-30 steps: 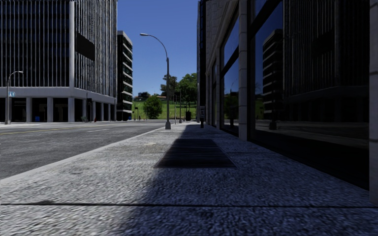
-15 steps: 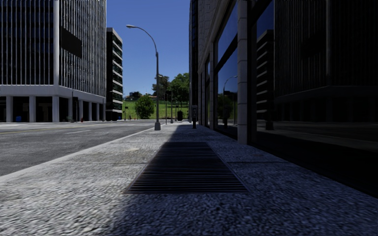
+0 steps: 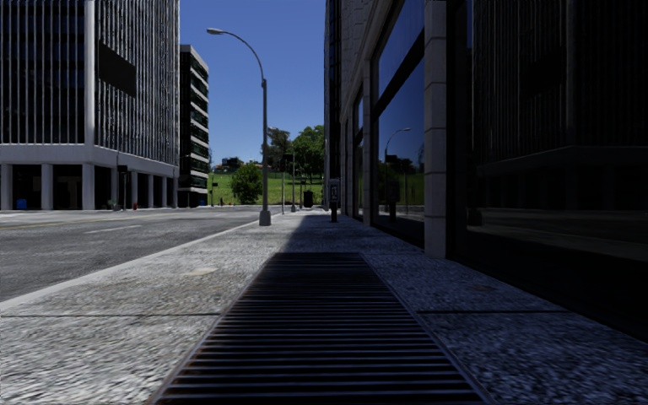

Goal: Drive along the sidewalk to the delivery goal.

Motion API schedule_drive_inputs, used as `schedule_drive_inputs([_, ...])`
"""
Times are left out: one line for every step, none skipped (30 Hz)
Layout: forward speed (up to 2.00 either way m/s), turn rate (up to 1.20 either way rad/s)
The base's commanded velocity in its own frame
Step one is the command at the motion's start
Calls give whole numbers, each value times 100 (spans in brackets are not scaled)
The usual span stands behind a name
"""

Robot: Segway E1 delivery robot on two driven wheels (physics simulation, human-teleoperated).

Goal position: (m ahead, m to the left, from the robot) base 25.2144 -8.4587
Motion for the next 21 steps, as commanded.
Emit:
schedule_drive_inputs([200, 0])
schedule_drive_inputs([200, 0])
schedule_drive_inputs([200, 0])
schedule_drive_inputs([200, 0])
schedule_drive_inputs([200, 0])
schedule_drive_inputs([200, 0])
schedule_drive_inputs([200, 0])
schedule_drive_inputs([200, 0])
schedule_drive_inputs([200, 0])
schedule_drive_inputs([200, 0])
schedule_drive_inputs([200, 0])
schedule_drive_inputs([200, 0])
schedule_drive_inputs([200, 0])
schedule_drive_inputs([200, 0])
schedule_drive_inputs([200, 0])
schedule_drive_inputs([200, 0])
schedule_drive_inputs([200, 0])
schedule_drive_inputs([200, 0])
schedule_drive_inputs([200, 0])
schedule_drive_inputs([200, 0])
schedule_drive_inputs([200, 0])
